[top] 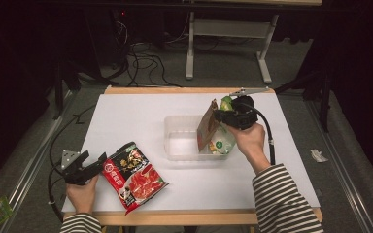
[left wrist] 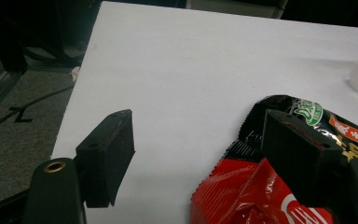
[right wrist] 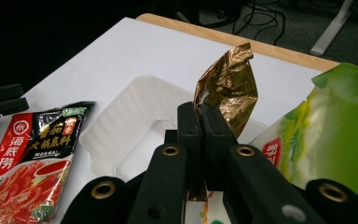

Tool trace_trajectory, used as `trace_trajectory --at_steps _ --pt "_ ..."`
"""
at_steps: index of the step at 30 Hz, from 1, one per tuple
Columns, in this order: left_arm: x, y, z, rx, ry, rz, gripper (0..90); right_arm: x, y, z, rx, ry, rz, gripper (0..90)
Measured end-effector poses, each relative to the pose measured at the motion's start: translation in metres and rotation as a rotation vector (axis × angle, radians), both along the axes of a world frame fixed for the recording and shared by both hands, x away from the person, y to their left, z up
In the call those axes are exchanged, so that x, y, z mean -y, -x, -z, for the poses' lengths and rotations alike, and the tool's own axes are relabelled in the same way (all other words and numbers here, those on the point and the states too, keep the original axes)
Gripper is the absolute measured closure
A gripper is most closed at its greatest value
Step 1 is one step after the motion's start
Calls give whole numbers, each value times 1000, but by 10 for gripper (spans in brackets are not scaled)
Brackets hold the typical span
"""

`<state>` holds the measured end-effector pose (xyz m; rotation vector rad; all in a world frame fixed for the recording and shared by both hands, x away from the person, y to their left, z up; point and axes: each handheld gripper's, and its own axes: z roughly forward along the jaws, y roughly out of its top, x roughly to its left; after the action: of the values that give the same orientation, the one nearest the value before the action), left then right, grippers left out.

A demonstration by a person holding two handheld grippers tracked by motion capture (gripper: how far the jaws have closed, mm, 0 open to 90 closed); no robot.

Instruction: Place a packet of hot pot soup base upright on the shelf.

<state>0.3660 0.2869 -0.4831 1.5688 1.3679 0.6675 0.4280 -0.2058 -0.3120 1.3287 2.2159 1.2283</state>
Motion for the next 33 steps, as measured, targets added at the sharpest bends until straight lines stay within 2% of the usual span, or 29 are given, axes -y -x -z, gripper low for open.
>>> trace_trajectory --at_steps 8,27,33 --pt "0 0 0 -3 -1 1 258 -2 -3 3 -8 3 -6 886" --pt "-1 0 0 -3 3 2 258 -11 -9 11 -21 49 -26 861" --pt "-1 0 0 -4 4 1 258 -10 -8 10 -13 49 -33 798"
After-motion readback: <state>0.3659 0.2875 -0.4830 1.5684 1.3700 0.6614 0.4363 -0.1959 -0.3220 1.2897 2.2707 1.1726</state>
